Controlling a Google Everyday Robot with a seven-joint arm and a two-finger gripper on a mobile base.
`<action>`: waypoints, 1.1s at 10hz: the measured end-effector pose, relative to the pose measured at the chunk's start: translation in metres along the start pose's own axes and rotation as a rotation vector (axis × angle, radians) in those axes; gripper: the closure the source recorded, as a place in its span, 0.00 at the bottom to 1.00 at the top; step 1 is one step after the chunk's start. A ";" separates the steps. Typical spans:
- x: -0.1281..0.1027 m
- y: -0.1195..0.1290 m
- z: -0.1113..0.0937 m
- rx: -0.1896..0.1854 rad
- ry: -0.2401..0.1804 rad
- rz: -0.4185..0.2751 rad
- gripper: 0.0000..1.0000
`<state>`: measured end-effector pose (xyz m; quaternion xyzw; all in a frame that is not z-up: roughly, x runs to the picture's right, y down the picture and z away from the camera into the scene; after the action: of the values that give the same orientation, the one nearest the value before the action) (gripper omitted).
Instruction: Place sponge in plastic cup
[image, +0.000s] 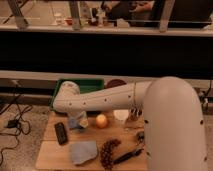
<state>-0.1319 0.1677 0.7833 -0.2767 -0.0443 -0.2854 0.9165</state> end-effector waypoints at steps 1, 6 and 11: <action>-0.001 -0.001 0.000 0.002 0.000 -0.001 0.20; 0.002 -0.001 0.000 0.002 0.006 0.000 0.20; 0.003 -0.001 -0.001 0.003 0.009 0.000 0.20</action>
<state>-0.1302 0.1650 0.7838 -0.2740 -0.0406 -0.2865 0.9172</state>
